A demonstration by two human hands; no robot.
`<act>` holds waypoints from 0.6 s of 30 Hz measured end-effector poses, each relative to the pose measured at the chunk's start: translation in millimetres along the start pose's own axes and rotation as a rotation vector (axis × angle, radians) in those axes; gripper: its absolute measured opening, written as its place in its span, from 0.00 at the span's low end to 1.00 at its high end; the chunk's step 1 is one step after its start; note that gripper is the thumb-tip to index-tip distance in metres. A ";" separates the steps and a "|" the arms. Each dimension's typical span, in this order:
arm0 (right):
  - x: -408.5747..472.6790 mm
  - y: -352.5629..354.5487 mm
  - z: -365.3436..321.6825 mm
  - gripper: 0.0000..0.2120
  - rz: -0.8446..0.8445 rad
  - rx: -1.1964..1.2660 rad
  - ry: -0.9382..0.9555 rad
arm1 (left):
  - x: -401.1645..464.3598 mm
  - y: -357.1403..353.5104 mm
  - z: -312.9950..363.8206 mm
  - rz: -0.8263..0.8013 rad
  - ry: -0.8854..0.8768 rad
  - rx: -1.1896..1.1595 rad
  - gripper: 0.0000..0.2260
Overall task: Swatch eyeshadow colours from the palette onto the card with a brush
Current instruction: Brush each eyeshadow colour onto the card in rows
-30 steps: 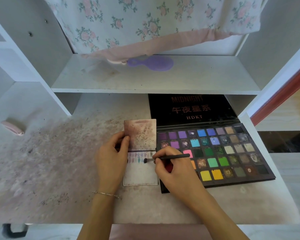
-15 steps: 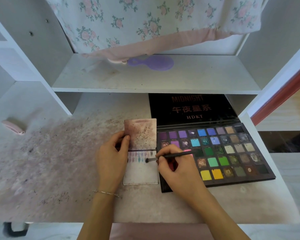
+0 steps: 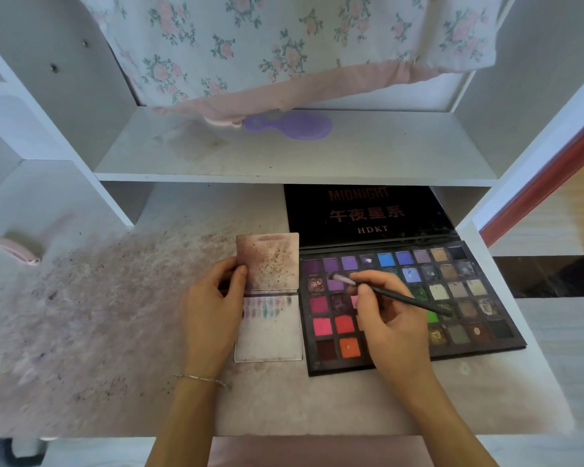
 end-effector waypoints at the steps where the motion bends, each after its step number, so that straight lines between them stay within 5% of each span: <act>1: 0.9 5.8 1.4 0.12 0.021 -0.033 0.009 | 0.1 0.0 0.3 0.001 0.002 0.002 0.09; 10: 10.7 61.9 17.5 0.17 0.261 -0.240 -0.033 | -0.1 -0.6 0.0 -0.006 0.018 0.002 0.10; 18: 15.8 82.5 35.1 0.07 0.481 -0.376 -0.045 | -0.1 -0.9 0.2 -0.023 0.040 0.026 0.10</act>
Point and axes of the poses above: each hand's wrist, its own x-axis towards the middle knuckle, its own y-axis out of the back of the hand, z = x × y, the point moved 1 cm from there along x, towards the middle knuckle, and after that the axes turned 3 degrees about -x, right-handed, at the moved point
